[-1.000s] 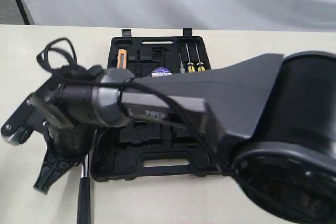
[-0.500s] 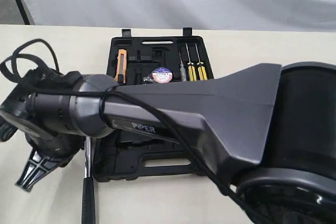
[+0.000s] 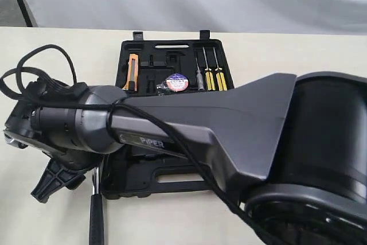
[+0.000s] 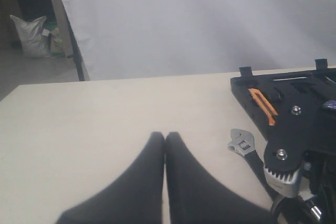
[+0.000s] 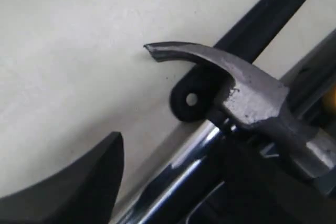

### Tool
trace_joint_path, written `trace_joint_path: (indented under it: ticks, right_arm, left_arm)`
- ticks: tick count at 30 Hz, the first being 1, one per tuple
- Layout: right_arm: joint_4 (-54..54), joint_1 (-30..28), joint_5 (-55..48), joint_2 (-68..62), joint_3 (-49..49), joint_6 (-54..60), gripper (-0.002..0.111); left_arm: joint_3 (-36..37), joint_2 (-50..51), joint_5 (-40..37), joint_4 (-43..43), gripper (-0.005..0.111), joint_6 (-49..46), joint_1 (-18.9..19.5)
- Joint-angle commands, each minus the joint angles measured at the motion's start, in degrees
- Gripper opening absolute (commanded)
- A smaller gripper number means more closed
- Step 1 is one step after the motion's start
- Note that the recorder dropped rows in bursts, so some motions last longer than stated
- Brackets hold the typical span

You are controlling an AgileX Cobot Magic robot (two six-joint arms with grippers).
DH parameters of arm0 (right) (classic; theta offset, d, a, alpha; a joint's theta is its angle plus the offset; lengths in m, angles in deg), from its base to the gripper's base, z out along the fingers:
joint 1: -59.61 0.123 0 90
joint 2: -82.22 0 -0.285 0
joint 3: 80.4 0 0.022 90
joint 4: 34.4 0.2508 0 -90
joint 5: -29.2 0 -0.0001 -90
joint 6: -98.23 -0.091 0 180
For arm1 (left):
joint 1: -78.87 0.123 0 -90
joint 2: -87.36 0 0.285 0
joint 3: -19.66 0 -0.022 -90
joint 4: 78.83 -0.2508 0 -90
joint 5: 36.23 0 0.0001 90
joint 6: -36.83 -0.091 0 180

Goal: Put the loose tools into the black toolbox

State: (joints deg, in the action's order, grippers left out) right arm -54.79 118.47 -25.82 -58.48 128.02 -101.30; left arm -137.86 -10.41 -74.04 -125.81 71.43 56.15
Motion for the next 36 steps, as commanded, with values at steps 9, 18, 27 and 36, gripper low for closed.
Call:
trace_joint_path:
  ticks: [9,18,27,36]
  right_arm:
    - [1.75,-0.65,1.6,-2.04,0.22,0.19,0.0]
    - [7.21,0.64,4.13,-2.02,0.22,6.86,0.0]
    - [6.0,-1.66,3.98,4.29,0.22,2.35,0.0]
    - [3.66,-3.76,3.53,1.91,0.22,-4.58,0.007]
  left_arm:
    - [0.53,-0.46,0.97,0.78,0.001,0.59,0.19]
    - [0.53,-0.46,0.97,0.78,0.001,0.59,0.19]
    - [0.53,-0.46,0.97,0.78,0.001,0.59,0.19]
    - [0.53,-0.46,0.97,0.78,0.001,0.59,0.19]
